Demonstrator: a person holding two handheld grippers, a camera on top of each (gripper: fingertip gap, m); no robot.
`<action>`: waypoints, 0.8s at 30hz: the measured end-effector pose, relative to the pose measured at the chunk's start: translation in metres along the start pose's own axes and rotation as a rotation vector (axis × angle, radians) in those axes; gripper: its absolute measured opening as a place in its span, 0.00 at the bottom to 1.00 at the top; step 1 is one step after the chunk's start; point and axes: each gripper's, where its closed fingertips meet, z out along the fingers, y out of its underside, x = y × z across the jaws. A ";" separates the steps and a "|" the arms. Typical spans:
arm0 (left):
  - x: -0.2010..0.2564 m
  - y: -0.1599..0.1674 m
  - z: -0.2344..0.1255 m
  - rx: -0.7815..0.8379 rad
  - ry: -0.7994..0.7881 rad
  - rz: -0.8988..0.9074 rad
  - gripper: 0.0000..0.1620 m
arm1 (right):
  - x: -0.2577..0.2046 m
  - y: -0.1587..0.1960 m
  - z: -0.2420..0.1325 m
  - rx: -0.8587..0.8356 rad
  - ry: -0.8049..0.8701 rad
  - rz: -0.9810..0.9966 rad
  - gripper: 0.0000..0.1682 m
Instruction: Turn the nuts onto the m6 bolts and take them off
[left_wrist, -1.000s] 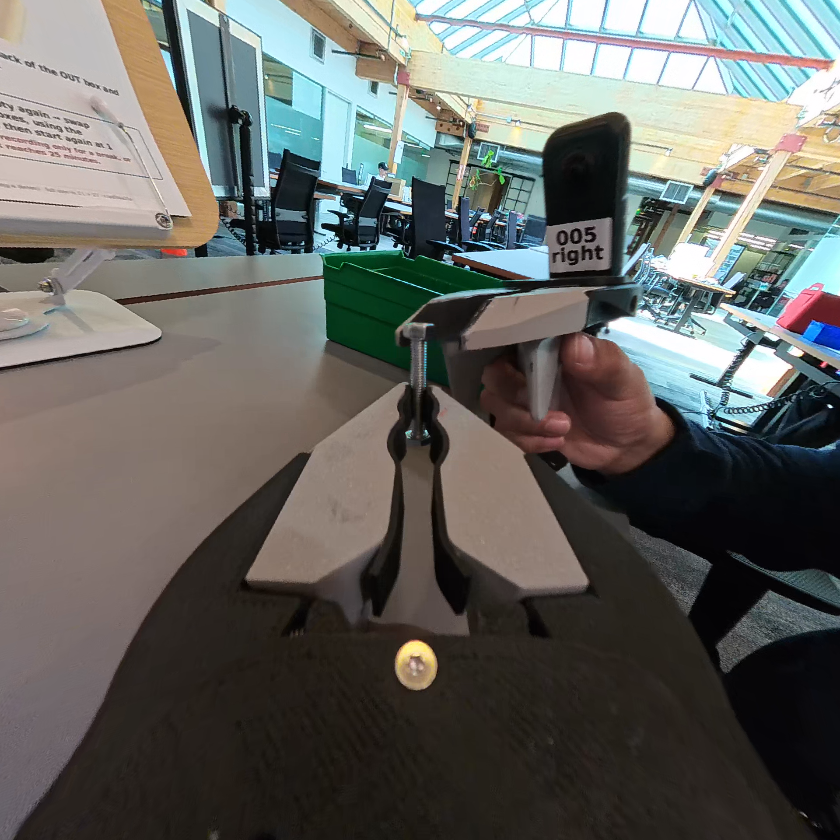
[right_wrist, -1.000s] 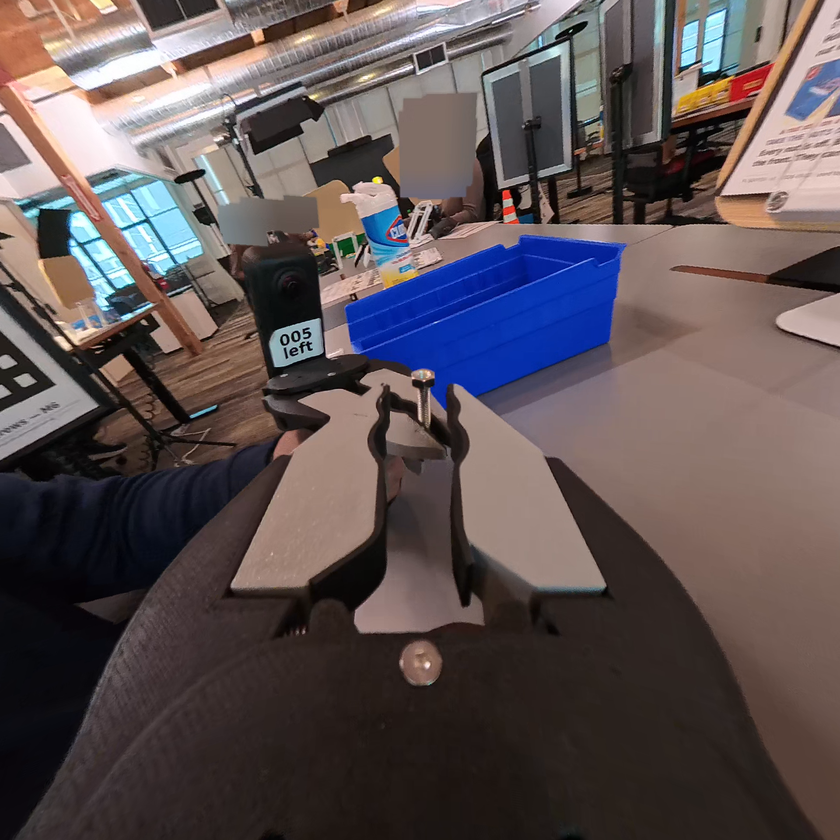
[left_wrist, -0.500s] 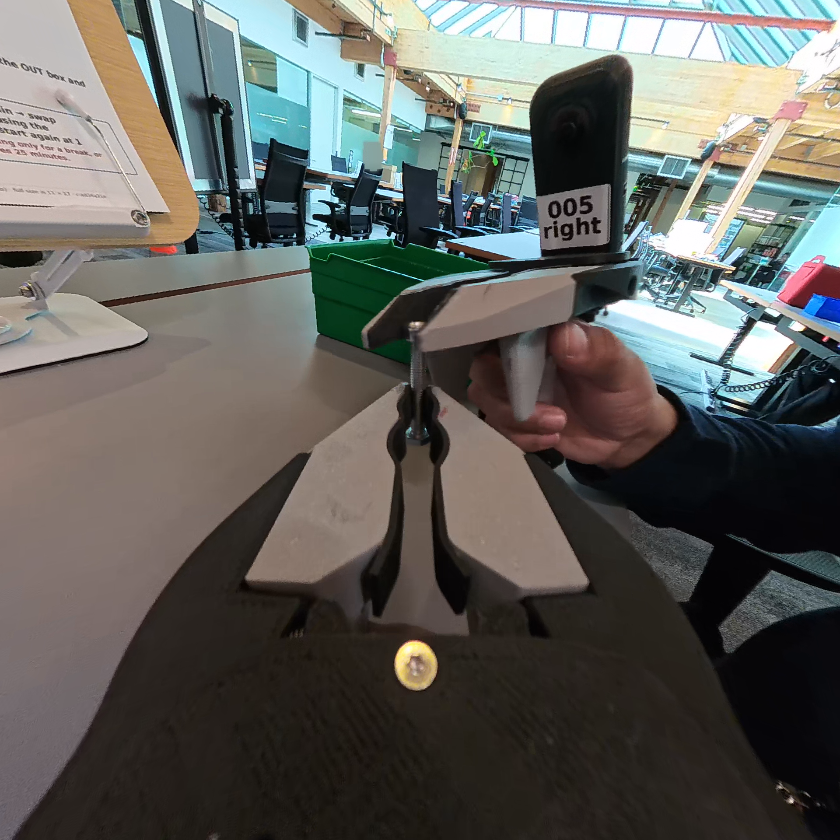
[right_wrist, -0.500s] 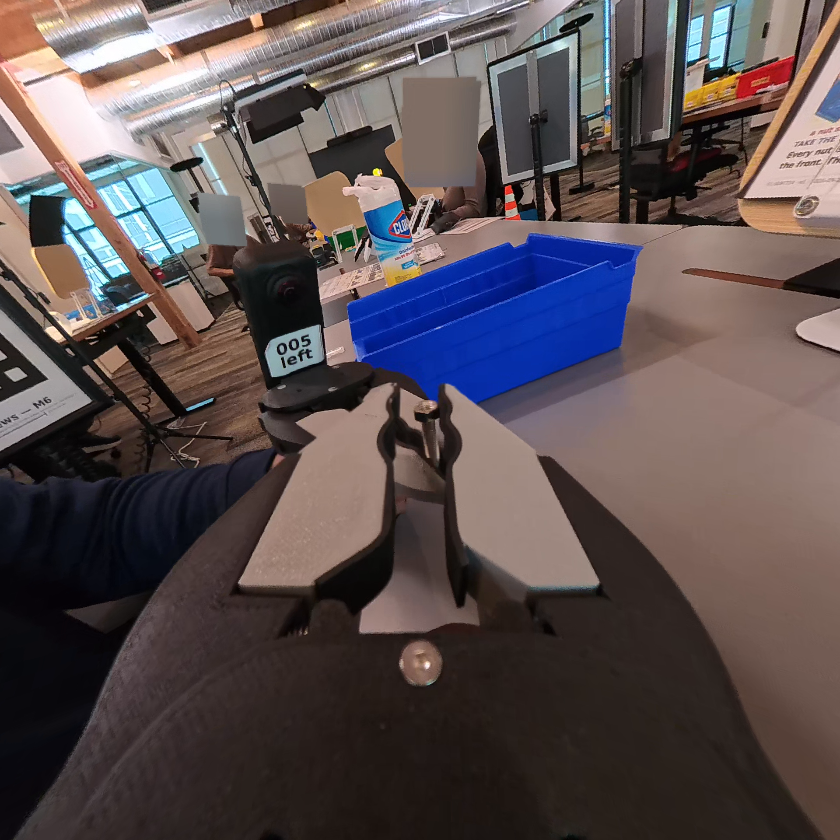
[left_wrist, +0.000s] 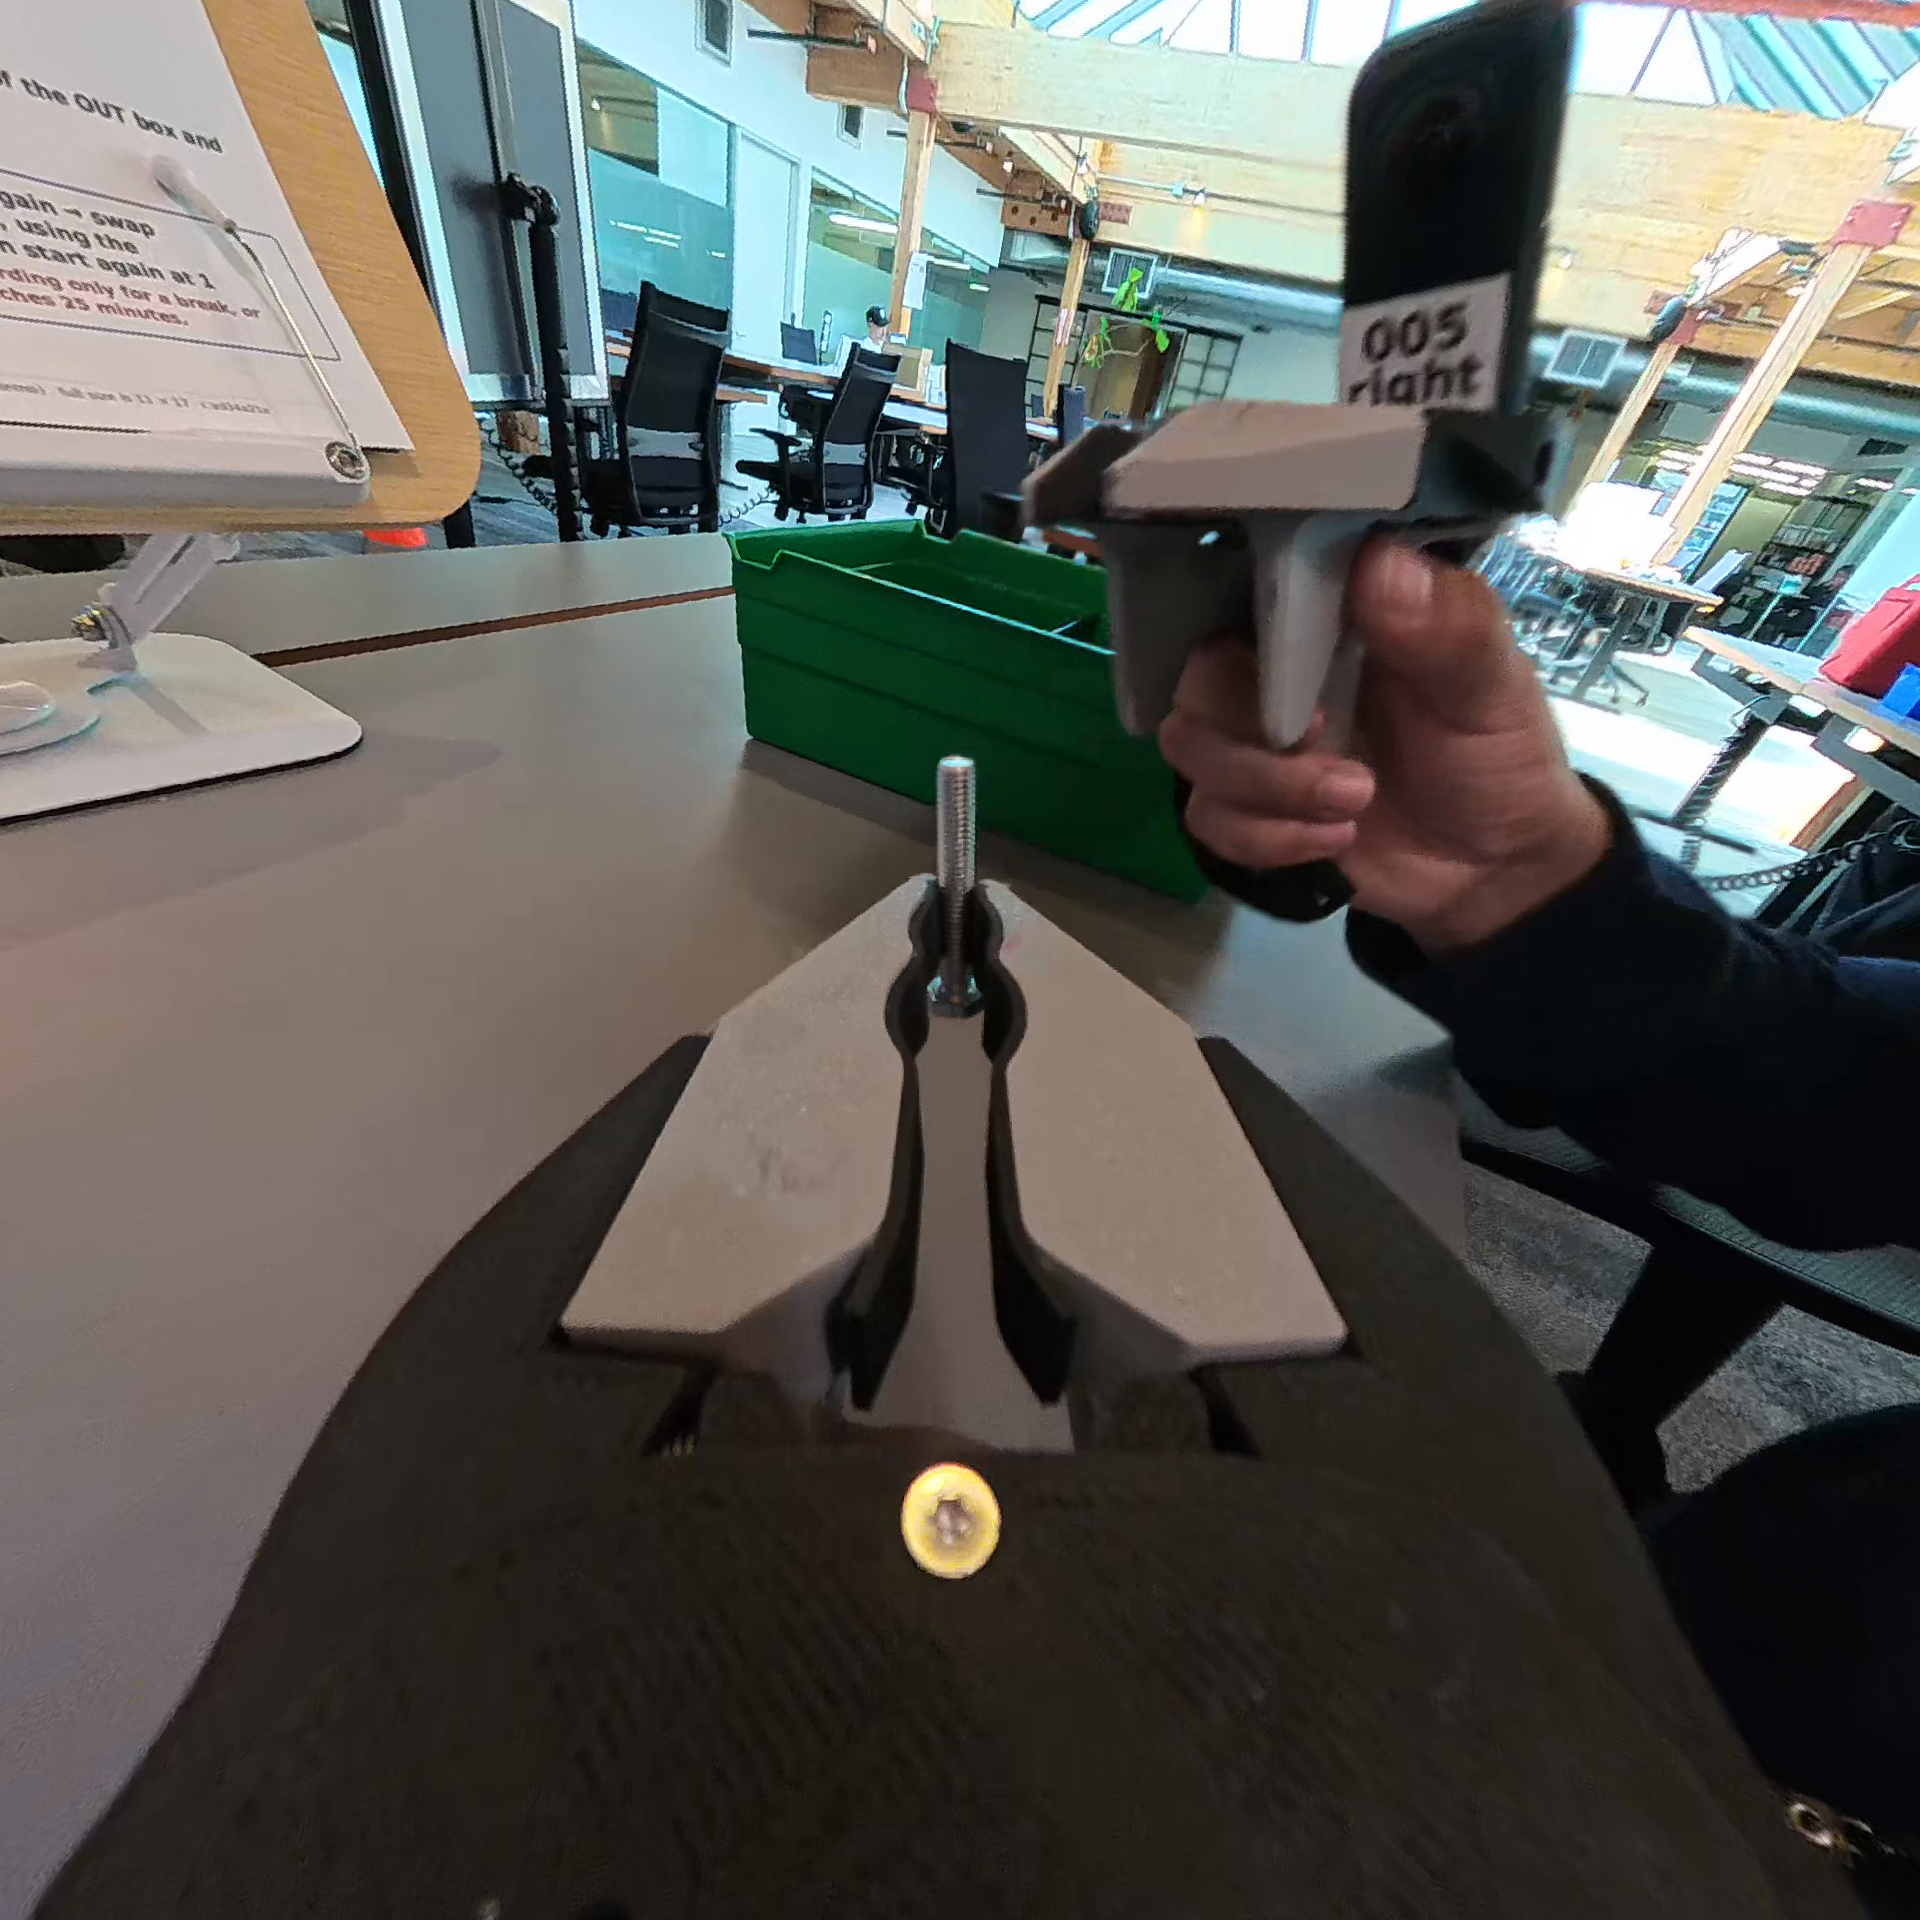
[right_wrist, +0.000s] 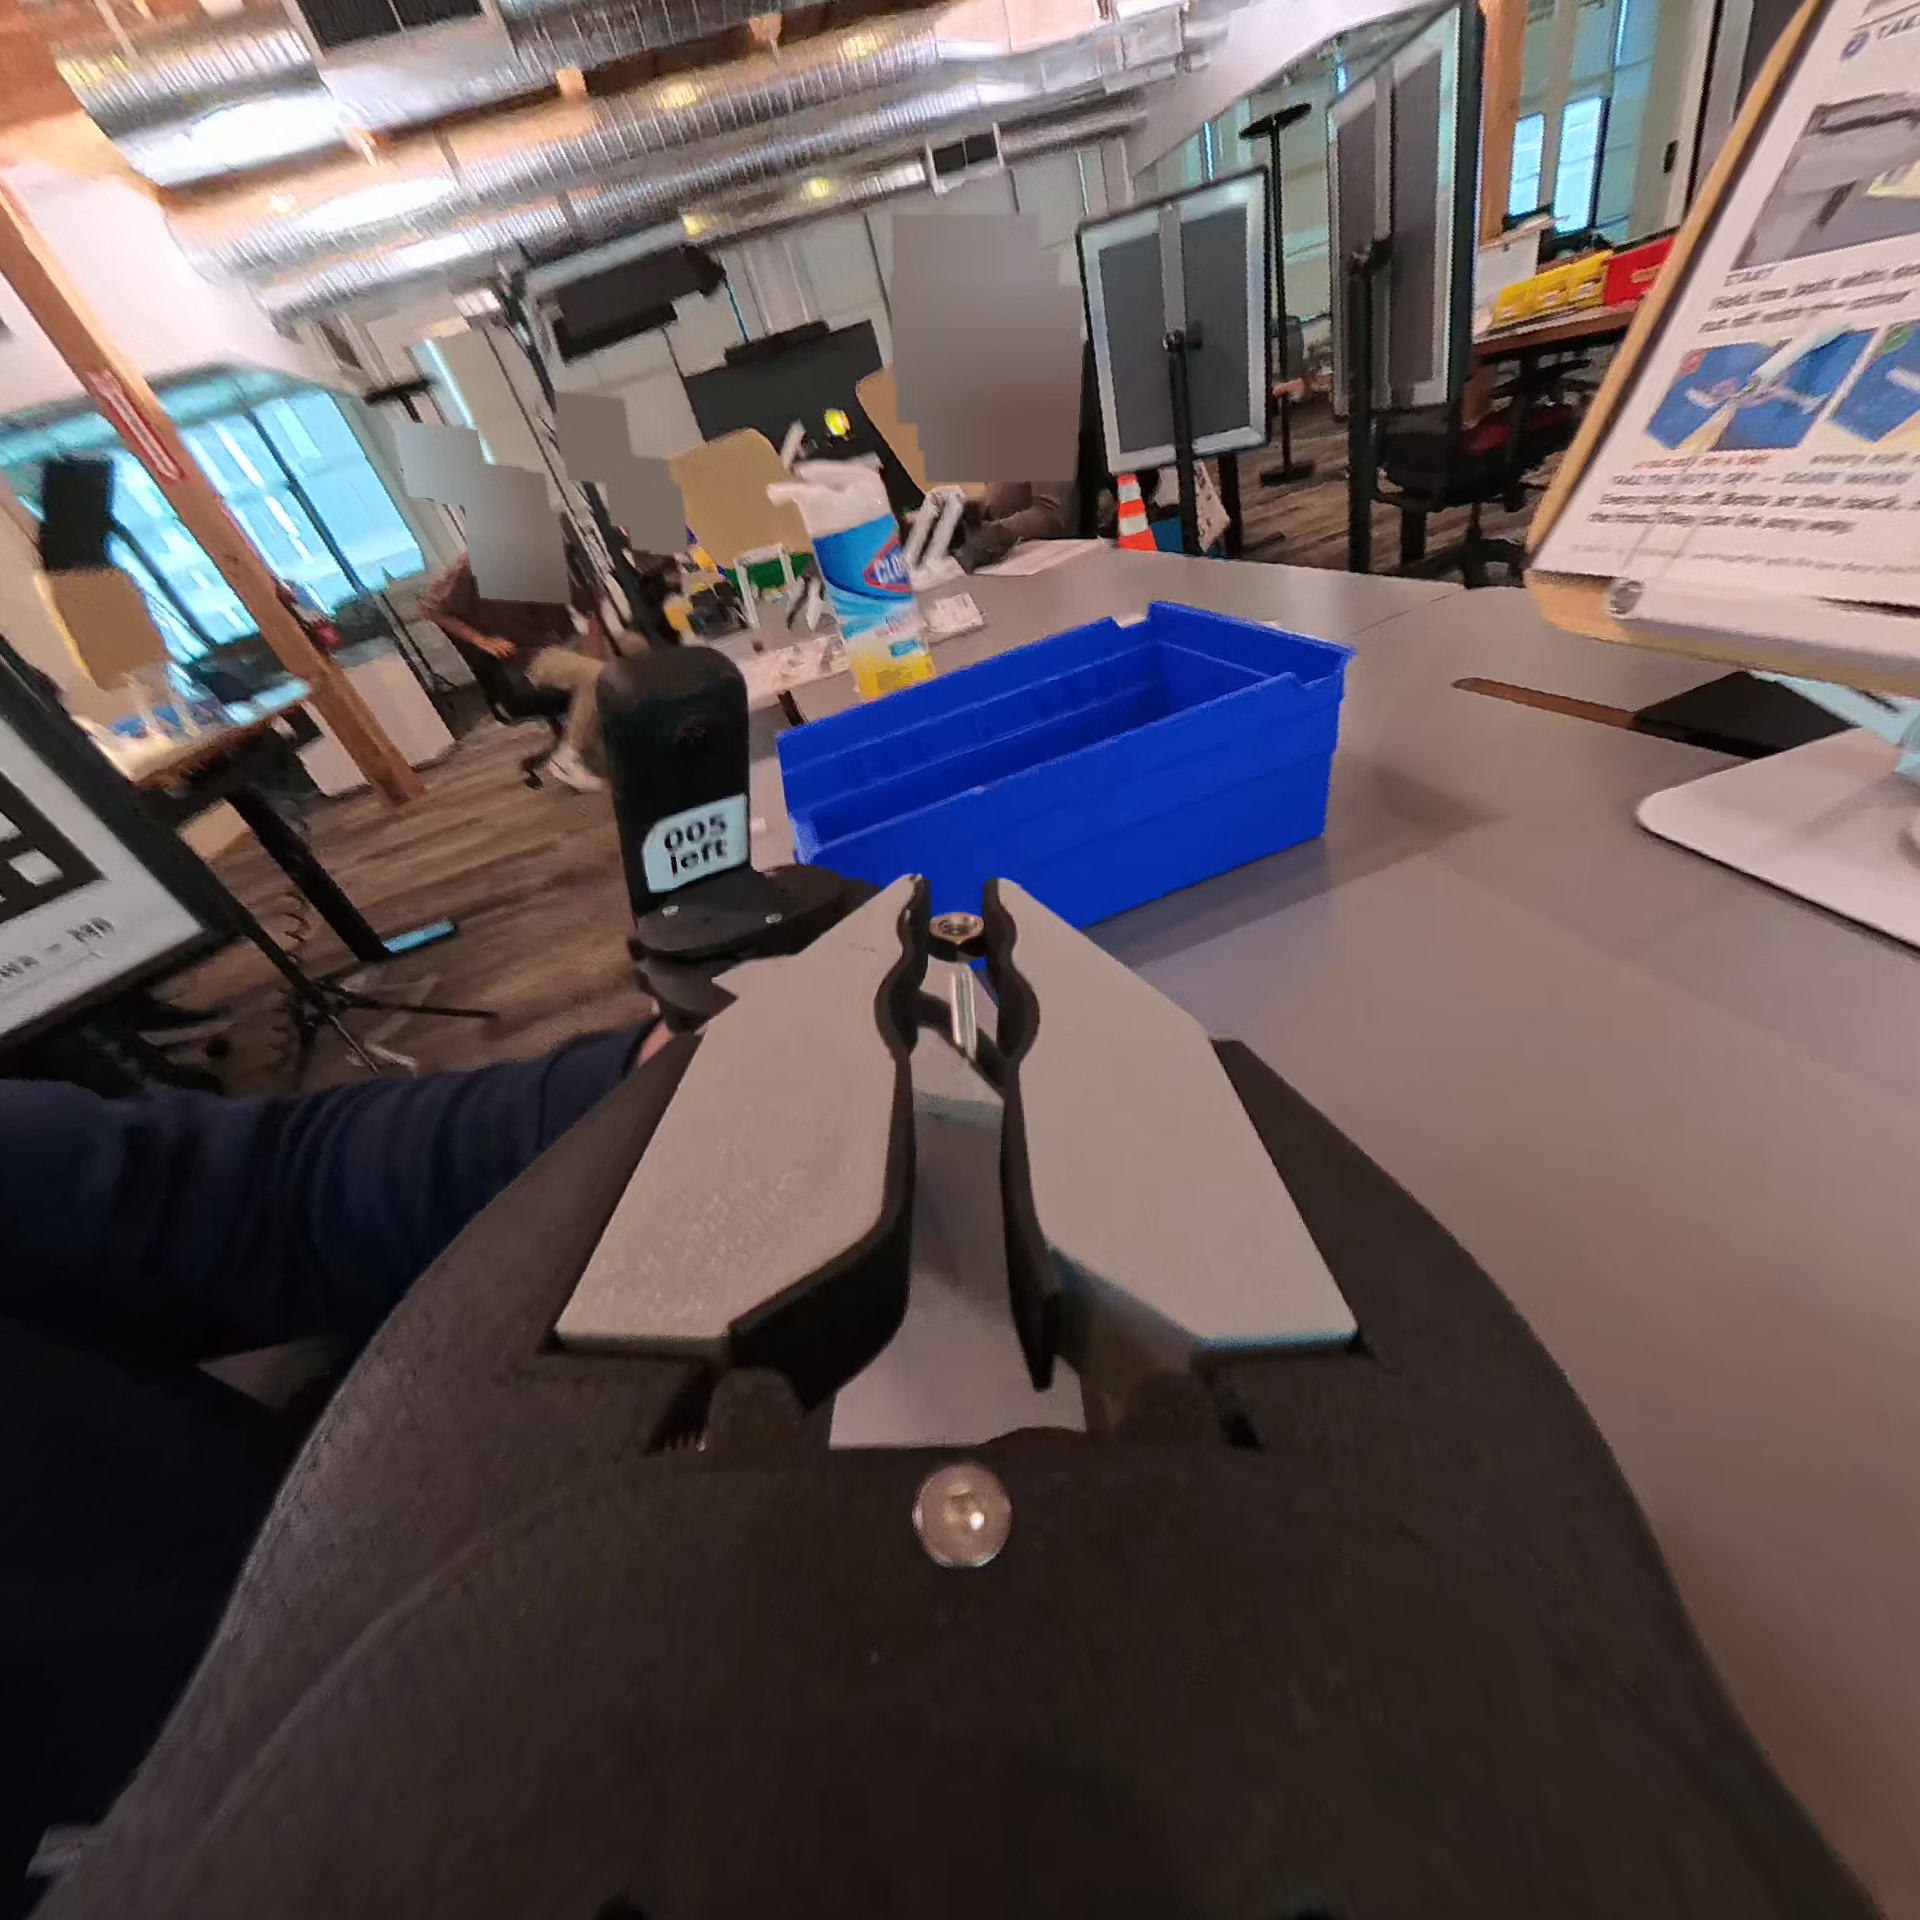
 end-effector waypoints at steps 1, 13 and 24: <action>-0.001 0.001 0.000 -0.007 -0.004 0.001 0.01 | 0.002 -0.002 -0.010 -0.032 0.038 -0.032 0.04; 0.004 0.004 0.003 -0.022 0.023 -0.005 0.01 | 0.127 0.069 -0.249 -0.604 0.746 0.067 0.04; 0.018 0.002 0.005 -0.012 0.080 0.035 0.01 | 0.046 0.011 -0.144 -0.357 0.476 -0.090 0.15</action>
